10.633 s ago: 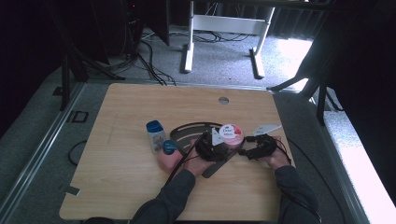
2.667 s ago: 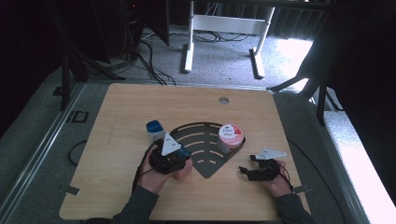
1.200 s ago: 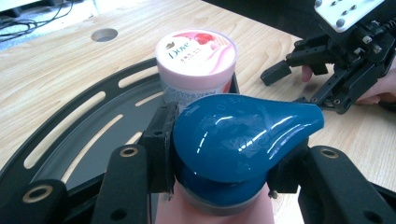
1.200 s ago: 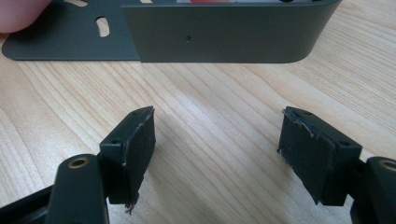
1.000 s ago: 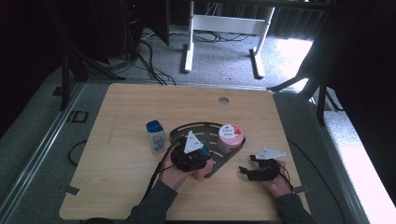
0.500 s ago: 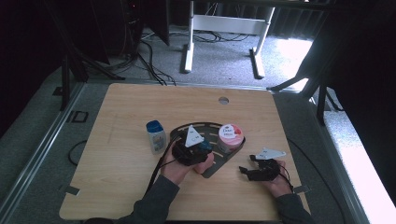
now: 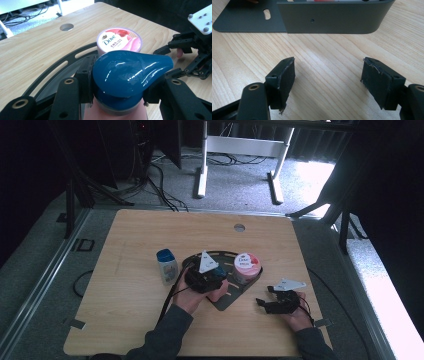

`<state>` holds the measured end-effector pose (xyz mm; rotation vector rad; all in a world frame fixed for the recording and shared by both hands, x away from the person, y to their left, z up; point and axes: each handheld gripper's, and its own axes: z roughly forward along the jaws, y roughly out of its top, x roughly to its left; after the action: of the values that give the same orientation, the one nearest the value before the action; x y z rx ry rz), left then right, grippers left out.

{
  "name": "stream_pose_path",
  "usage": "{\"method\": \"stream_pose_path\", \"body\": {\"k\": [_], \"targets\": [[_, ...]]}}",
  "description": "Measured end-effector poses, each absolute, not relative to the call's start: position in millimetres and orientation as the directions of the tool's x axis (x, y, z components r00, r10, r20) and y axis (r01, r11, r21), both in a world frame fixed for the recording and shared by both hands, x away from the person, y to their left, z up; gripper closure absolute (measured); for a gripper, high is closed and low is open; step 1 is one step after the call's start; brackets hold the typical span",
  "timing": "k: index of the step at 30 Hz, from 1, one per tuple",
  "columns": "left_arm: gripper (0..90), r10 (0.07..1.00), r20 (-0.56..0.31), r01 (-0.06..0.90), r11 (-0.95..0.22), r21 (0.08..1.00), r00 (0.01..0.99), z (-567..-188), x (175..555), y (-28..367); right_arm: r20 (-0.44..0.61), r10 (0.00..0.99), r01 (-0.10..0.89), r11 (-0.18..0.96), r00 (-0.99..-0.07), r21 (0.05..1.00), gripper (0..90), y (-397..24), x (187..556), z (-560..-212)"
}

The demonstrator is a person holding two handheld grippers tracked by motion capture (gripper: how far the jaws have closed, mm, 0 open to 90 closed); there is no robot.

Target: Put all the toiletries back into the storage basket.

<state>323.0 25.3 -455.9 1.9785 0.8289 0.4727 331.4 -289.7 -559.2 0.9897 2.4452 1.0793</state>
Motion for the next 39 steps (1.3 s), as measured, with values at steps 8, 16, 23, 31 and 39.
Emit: {"method": "stream_pose_path", "body": {"k": [8, 16, 23, 31, 39], "targets": [[53.0, 0.721, 0.009, 0.363, -0.36, 0.859, 0.693, -456, 331, 24, 0.01, 0.692, 0.474, 0.484, -0.722, 0.735, 26.6, -290, 331, -559], [53.0, 0.733, 0.01, 0.368, -0.354, 0.86, 0.68, -456, 339, 24, 0.011, 0.691, 0.474, 0.483, -0.723, 0.736, 26.6, -290, 332, -559], [53.0, 0.741, 0.011, 0.374, -0.352, 0.858, 0.671, -458, 347, 21, 0.01, 0.691, 0.473, 0.484, -0.723, 0.736, 26.6, -290, 332, -559], [53.0, 0.746, 0.02, 0.369, -0.352, 0.86, 0.665, -455, 355, 19, 0.014, 0.692, 0.474, 0.481, -0.722, 0.738, 26.5, -290, 332, -559], [53.0, 0.752, 0.021, 0.371, -0.348, 0.861, 0.659, -458, 363, 18, 0.012, 0.691, 0.473, 0.483, -0.723, 0.737, 26.6, -290, 332, -559]]}}
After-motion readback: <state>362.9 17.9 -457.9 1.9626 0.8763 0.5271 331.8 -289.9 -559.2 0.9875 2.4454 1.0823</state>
